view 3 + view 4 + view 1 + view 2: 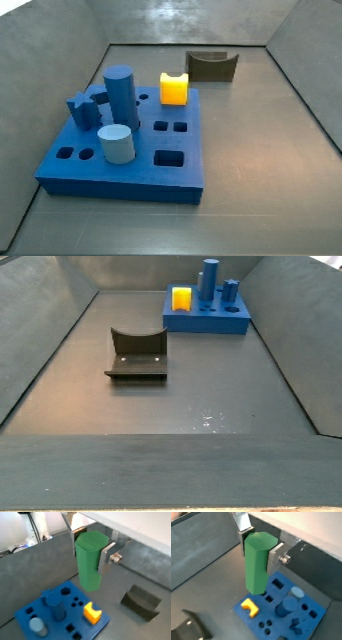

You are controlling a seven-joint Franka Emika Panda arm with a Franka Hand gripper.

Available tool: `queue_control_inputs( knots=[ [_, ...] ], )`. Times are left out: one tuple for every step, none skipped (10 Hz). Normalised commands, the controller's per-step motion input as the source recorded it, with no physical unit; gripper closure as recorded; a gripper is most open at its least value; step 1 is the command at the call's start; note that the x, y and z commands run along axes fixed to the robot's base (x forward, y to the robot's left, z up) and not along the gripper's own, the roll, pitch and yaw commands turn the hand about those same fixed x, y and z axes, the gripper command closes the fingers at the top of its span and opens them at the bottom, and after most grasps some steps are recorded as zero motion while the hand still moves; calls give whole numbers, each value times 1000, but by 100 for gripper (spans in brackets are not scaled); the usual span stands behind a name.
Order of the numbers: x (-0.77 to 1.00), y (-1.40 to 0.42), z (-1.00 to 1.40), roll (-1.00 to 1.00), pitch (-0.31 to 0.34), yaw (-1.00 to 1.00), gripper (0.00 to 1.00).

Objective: Pick up the hexagon object. Move up. Place the hexagon object on the fixture. Regrasp the hexagon object. Move to above the board. Insert the hexagon object.
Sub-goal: Move to above the board, then insert the hexagon object.

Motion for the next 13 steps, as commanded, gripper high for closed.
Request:
queue_control_inputs(
  knots=[
    [-73,-55,6,-268,-49,-24,100],
    [0,0,-26,0,0,0,100],
    [9,0,0,0,7,0,100],
    [0,43,0,0,0,11,100],
    [-189,180,-237,123,0,-109,100],
    [-497,406,-357,90,-67,-214,100],
    [-726,566,-434,54,-139,-246,100],
    [-800,586,-583,10,-186,-240,100],
    [-780,543,-743,-86,-223,-189,100],
    [-803,357,-606,-244,-224,-180,100],
    [-751,200,-423,-371,-189,-186,100],
    [-749,157,-369,-393,-177,-189,100],
    [-717,140,-331,-401,-197,-189,100]
  ],
)
